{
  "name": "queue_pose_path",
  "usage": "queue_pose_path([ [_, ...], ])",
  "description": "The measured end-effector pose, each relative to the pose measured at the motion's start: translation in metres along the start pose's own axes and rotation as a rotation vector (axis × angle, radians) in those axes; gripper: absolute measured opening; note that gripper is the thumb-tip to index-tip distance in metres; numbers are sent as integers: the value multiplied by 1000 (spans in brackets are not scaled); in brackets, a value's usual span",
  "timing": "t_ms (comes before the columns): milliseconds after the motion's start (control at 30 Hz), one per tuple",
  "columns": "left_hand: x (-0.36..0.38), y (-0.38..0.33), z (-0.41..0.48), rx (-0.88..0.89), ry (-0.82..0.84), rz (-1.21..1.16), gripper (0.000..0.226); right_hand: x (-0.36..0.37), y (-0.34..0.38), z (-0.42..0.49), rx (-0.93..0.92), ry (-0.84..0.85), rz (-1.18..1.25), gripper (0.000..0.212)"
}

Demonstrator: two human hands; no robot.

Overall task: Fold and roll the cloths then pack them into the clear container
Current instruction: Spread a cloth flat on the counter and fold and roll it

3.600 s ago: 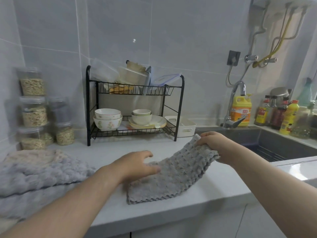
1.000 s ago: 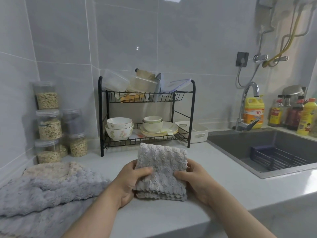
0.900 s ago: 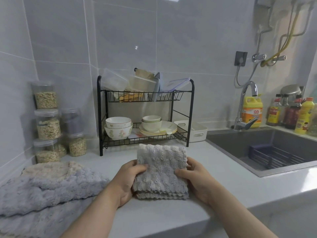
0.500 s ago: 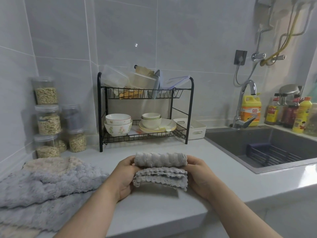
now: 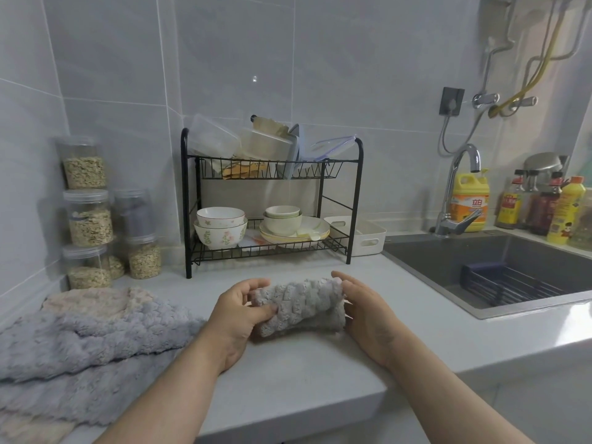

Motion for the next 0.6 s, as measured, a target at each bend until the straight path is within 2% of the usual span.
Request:
queue_pose_path([
  [100,-5,-3,2,68,-47,92,50,2,-3,2,-23,19,-53,53],
  [167,-3,-4,2,87,-44,100,50,2,-2,1,-62,-13,-212,56],
  [267,8,-3,-3,47,58,98,54,1,-1,-2,-98,-76,-433,59],
  [367,19,-4,-10,49,176,253,70,2,-1,-4,-90,-76,-519,57],
  [500,14,-8,-9,106,115,357,61,14,-3,-9,-75,11,-541,47],
  [600,8,-7,-5,72,66,241,54,13,0,-8,-107,6,-585,38],
])
Point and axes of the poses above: each hand's wrist, its own z-axis towards the middle knuckle, its own x-axis out of the palm, y = z × x, the point moved 9 cm from there along z, towards the middle knuckle, and after that the axes turned 8 degrees about x, right-handed, at the moved point
